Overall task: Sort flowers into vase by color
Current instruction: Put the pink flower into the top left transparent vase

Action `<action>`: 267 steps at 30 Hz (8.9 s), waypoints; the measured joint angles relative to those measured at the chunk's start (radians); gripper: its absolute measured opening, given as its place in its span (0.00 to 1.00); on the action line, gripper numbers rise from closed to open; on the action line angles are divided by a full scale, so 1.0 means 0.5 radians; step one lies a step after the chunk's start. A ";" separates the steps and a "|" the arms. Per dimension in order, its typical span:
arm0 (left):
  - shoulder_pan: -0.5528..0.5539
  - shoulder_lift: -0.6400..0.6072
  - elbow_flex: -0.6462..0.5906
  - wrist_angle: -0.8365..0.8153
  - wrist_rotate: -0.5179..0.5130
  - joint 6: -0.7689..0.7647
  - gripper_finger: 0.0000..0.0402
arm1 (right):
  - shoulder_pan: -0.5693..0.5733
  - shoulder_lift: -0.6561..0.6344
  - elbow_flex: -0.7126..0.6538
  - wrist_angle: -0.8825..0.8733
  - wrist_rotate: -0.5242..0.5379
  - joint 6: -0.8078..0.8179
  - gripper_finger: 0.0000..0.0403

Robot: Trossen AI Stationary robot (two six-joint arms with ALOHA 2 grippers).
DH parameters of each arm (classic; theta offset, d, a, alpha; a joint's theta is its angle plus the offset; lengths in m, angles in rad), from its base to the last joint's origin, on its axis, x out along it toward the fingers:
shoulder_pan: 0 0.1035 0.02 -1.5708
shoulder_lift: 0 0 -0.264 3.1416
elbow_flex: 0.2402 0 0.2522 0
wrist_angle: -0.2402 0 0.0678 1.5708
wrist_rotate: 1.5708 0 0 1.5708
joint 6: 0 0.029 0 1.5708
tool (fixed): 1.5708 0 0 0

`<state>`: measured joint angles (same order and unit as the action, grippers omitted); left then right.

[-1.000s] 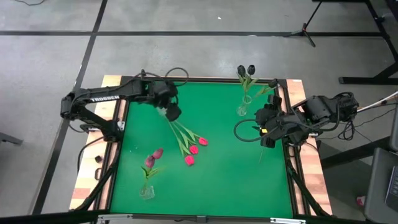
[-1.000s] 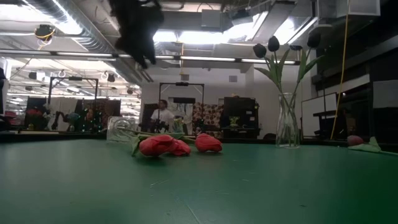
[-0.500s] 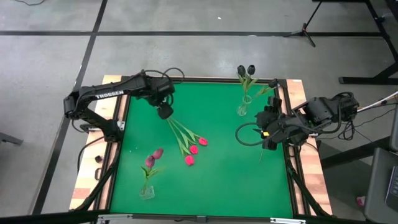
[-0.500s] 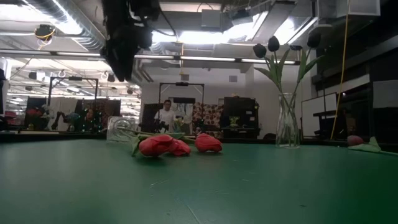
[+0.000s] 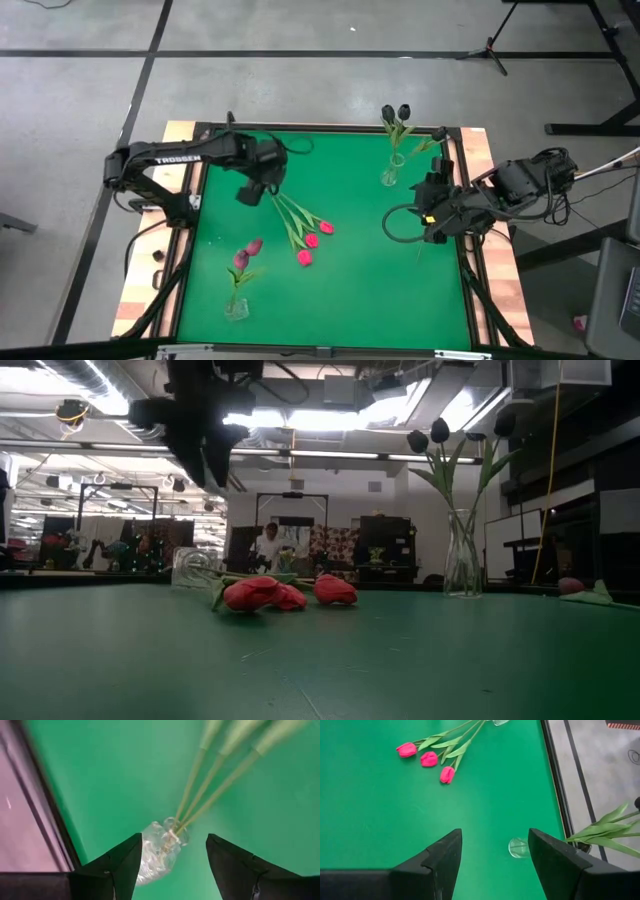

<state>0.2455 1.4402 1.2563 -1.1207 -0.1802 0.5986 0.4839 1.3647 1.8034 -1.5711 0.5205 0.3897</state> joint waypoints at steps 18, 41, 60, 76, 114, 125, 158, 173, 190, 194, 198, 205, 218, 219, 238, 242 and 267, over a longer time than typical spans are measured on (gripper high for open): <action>0.010 0.283 -0.310 0.194 -0.195 0.400 0.54 | 0.001 0.000 0.000 0.001 0.007 0.020 0.56; 0.094 0.289 -0.310 0.510 -0.198 0.188 0.54 | 0.001 0.000 0.000 0.001 0.039 0.051 0.56; -0.109 0.289 -0.310 0.764 -0.692 -0.027 0.68 | 0.001 0.000 0.000 0.000 0.038 0.096 0.56; -0.281 0.289 -0.310 1.022 -0.649 -0.695 0.73 | 0.001 0.000 0.000 0.000 0.037 0.061 0.56; 0.076 0.287 -0.310 0.266 -0.148 0.640 0.73 | 0.000 0.000 0.000 0.000 0.158 0.043 0.56; 0.235 0.287 -0.310 0.285 -0.070 0.761 0.73 | 0.000 0.000 0.000 0.000 0.158 0.060 0.56; 0.298 0.287 -0.611 0.508 -0.332 1.110 0.73 | 0.000 0.000 0.000 0.000 0.194 0.066 0.56; 0.501 0.287 -0.634 0.703 -0.054 1.240 0.71 | 0.000 0.000 -0.001 0.000 0.198 0.104 0.56; 0.532 0.283 -0.942 1.003 -0.137 1.381 0.51 | 0.000 0.001 -0.001 0.011 0.200 0.166 0.56; 0.539 0.283 -0.947 1.009 -0.159 1.331 0.46 | 0.000 0.001 -0.001 0.011 0.199 0.200 0.56; 0.482 0.285 -0.949 1.003 -0.218 1.237 0.43 | 0.000 0.001 -0.001 0.004 0.199 0.200 0.56; 0.283 0.289 -0.949 0.992 -0.331 0.866 0.44 | 0.000 0.001 -0.001 0.001 0.200 0.155 0.56; 0.143 0.289 -0.948 0.917 -0.453 0.523 0.45 | 0.001 0.001 -0.001 0.000 0.179 0.154 0.56; 0.138 0.289 -0.948 0.907 -0.507 0.484 0.45 | 0.001 0.001 -0.001 0.000 0.179 0.154 0.56; 0.080 0.289 -0.400 0.071 -0.341 -1.858 0.45 | 0.001 0.001 -0.001 0.000 0.109 0.153 0.56; 0.264 0.289 -0.393 0.043 -0.233 -2.075 0.45 | 0.001 0.001 -0.001 0.000 0.109 0.150 0.56; 0.568 0.289 -0.393 0.210 -0.253 -2.703 0.45 | 0.002 0.001 -0.001 0.000 0.088 0.048 0.56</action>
<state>0.5294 1.5845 1.0599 -1.0158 -0.3069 -0.7528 0.4847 1.3651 1.8030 -1.5711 0.5644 0.4135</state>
